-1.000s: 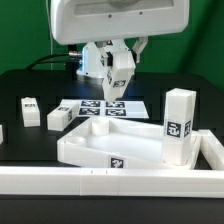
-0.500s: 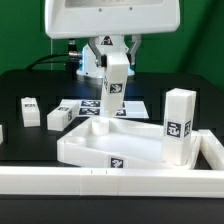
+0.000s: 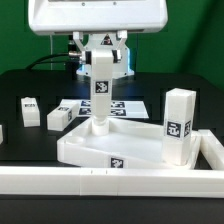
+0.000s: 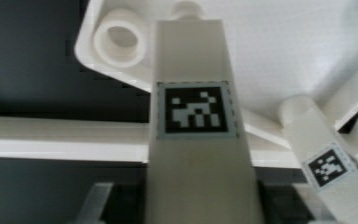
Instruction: Assemble desk
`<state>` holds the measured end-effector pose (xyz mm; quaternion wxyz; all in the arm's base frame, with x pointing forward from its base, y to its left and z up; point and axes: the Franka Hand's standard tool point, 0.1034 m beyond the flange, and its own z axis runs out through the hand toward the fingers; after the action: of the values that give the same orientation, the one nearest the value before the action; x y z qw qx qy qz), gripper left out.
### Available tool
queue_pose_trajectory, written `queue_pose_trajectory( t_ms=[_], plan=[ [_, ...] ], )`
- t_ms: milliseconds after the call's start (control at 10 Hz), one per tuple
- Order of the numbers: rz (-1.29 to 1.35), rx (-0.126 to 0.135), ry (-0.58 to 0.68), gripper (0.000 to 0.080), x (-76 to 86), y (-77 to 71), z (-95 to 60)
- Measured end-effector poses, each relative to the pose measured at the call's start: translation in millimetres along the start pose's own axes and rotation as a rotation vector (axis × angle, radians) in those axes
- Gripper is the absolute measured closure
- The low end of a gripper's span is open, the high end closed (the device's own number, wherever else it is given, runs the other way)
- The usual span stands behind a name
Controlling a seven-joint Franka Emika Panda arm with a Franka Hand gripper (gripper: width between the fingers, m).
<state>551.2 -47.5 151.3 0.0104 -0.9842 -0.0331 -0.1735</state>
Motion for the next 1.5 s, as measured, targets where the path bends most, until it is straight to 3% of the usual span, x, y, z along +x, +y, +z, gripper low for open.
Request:
queue_pose_trajectory(
  t_ms=[100, 400, 800, 1000, 1500],
  plan=[
    [-0.027, -0.023, 0.018, 0.0509, -2.8, 6.5, 1.6],
    [-0.016, -0.029, 0.019, 0.0509, -1.9, 15.8, 0.3],
    [-0.015, -0.029, 0.018, 0.0509, -2.0, 15.9, 1.4],
    [-0.016, -0.036, 0.019, 0.0509, 6.9, 20.7, 11.0],
    [-0.009, -0.042, 0.008, 0.0509, 2.7, 25.9, 19.2]
  ],
)
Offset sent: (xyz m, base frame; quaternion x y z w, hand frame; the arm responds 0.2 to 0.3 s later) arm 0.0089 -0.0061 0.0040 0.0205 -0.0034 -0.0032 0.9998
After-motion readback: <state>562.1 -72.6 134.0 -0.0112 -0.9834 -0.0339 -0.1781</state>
